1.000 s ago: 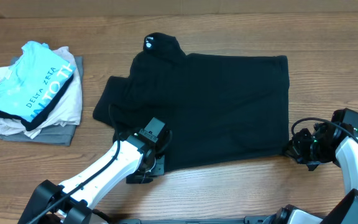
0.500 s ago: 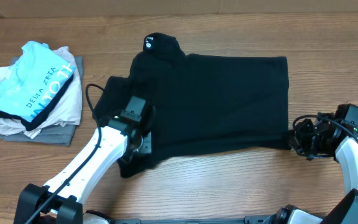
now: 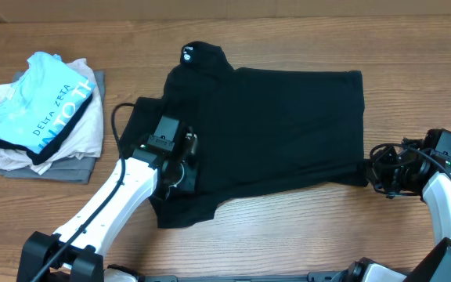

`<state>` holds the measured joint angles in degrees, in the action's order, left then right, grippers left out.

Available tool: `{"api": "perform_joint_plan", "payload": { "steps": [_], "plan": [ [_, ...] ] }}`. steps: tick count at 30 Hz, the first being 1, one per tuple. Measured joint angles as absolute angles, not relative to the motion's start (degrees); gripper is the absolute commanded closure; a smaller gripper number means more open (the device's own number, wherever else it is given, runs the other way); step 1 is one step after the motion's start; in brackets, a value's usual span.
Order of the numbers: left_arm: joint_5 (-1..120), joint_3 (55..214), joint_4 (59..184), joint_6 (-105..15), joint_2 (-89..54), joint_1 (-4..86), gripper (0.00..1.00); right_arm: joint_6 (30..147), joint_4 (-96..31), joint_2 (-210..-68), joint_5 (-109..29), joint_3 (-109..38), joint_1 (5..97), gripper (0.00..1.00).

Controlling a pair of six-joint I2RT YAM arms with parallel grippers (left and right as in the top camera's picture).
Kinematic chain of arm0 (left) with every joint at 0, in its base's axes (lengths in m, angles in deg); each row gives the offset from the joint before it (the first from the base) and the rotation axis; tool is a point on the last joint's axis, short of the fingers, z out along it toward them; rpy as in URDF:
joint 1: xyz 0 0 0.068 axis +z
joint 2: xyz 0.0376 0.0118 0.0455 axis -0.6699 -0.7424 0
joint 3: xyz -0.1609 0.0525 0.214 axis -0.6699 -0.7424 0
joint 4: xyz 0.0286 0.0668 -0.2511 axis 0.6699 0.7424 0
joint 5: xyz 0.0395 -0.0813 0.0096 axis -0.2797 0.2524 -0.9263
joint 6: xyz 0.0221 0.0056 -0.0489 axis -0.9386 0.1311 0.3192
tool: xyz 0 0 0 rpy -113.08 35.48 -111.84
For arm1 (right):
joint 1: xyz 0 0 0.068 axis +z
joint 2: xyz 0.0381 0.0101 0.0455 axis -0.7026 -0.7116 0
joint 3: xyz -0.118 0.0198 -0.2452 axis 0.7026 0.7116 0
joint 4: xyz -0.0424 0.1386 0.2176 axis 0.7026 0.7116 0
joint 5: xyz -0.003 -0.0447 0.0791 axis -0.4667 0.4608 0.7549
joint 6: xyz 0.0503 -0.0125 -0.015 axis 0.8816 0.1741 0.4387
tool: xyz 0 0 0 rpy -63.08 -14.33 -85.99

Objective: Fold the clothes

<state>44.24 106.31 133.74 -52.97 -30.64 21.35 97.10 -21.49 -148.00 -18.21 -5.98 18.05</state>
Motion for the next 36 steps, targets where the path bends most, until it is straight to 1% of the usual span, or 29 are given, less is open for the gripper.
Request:
{"api": "perform_joint_plan", "payload": {
  "steps": [3, 5, 11, 15, 21, 23, 26, 30, 31, 34, 35, 36],
  "plan": [
    [48.24, 106.36, 135.42, -55.37, -30.64, 19.56, 0.67, 97.12, -21.49, -148.0, -18.21, -5.98, 18.05, 0.95],
    [48.68, 106.36, 135.62, -56.31, -30.67, 16.85, 0.66, 97.1, -21.51, -148.0, -18.19, -6.0, 18.05, 0.95],
    [45.99, 106.36, 135.6, -56.46, -30.86, 7.1, 0.66, 97.12, -21.49, -148.0, -18.21, -6.0, 18.05, 0.95],
    [43.52, 106.36, 135.8, -55.59, -32.48, 3.76, 0.67, 97.12, -21.49, -148.0, -18.21, -5.98, 18.05, 0.95],
    [41.09, 106.36, 136.06, -53.58, -37.46, 1.16, 0.67, 97.14, -21.49, -148.0, -18.19, -5.98, 18.05, 0.95],
    [40.44, 106.36, 136.04, -52.75, -39.93, 0.98, 0.69, 97.1, -21.49, -148.0, -18.21, -5.98, 18.05, 0.95],
    [38.49, 106.36, 136.19, -51.42, -42.51, 0.98, 0.7, 97.14, -21.49, -148.0, -18.21, -5.98, 18.05, 0.95],
    [35.48, 106.49, 136.08, -48.88, -42.69, 0.87, 0.72, 97.12, -21.49, -148.0, -18.21, -5.98, 18.05, 0.95],
    [34.89, 106.49, 136.01, -48.33, -42.69, 0.87, 0.75, 97.1, -21.49, -148.0, -18.21, -5.98, 18.05, 0.95],
    [33.69, 106.49, 135.88, -47.22, -42.69, 0.87, 0.93, 97.14, -21.49, -148.0, -18.21, -5.98, 18.05, 0.95],
    [33.49, 106.49, 135.88, -46.96, -42.69, 0.87, 0.96, 97.12, -21.51, -148.0, -18.21, -5.98, 18.05, 0.95],
    [33.47, 106.51, 136.01, -46.76, -42.69, 0.89, 0.96, 97.14, -21.46, -148.0, -18.21, -5.98, 18.05, 0.95]
  ]
}}
